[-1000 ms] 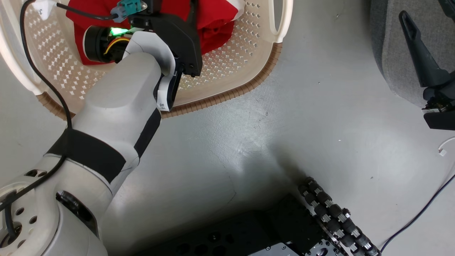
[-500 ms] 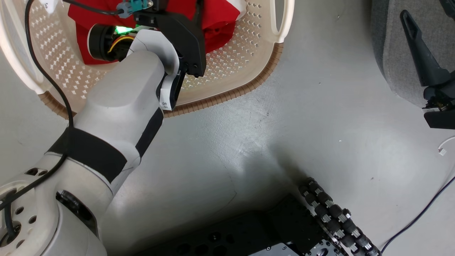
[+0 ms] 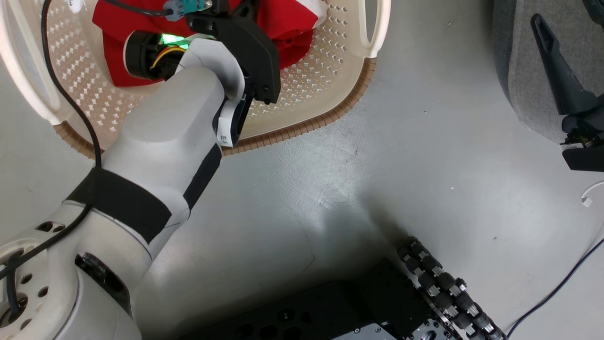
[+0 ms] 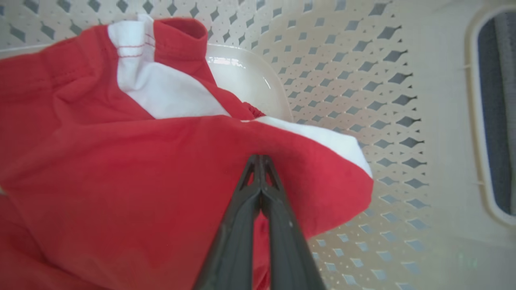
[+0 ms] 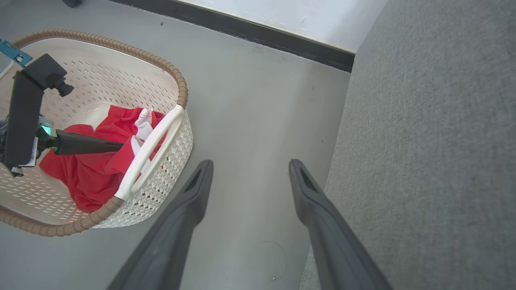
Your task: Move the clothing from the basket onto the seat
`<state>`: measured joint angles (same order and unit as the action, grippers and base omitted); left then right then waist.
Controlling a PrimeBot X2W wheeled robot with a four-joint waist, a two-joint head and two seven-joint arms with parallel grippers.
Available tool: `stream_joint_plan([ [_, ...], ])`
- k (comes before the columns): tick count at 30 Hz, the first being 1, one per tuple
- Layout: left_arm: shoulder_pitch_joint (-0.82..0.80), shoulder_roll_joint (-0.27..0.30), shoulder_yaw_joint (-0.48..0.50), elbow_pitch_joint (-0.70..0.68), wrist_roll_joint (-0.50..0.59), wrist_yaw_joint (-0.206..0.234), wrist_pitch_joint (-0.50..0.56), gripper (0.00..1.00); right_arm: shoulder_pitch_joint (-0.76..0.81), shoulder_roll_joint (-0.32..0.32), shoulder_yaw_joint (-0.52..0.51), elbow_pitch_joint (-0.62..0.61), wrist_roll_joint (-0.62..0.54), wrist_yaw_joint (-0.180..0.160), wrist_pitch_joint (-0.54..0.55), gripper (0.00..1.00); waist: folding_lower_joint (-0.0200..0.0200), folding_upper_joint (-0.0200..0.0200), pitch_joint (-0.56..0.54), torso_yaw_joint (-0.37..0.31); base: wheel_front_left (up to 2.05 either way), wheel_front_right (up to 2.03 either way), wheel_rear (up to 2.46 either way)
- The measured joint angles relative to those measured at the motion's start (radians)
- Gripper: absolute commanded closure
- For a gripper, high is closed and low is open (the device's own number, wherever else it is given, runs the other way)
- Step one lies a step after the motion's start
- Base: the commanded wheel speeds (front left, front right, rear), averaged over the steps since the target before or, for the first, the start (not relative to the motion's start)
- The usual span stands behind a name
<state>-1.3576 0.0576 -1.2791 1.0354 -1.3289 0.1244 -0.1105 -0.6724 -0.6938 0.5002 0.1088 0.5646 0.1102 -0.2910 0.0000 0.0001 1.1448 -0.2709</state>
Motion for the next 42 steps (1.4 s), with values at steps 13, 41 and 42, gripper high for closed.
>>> stream_joint_plan([
  [13, 0.038, 0.0, -0.001, -0.095, -0.025, 0.0, -0.123, 1.0, 0.024, 0.0, -0.016, 0.045, 0.018, 0.0, 0.002, 0.0, 0.0001, 0.0001, -0.06, 0.054, 0.0, 0.0, 0.0],
  [41, 0.319, -0.013, 0.173, -0.158, -0.08, 0.0, -0.146, 0.0, 0.234, 0.058, -0.1, 0.103, 0.061, 0.013, 0.027, 0.0, 0.0, 0.0, -0.425, 0.258, 0.0, 0.0, 0.0],
  [42, 0.332, -0.014, 0.181, -0.156, -0.077, 0.0, -0.146, 0.0, 0.24, 0.063, -0.101, 0.106, 0.061, 0.013, 0.027, 0.0, 0.0, 0.0001, -0.44, 0.263, 0.0, 0.0, 0.0],
])
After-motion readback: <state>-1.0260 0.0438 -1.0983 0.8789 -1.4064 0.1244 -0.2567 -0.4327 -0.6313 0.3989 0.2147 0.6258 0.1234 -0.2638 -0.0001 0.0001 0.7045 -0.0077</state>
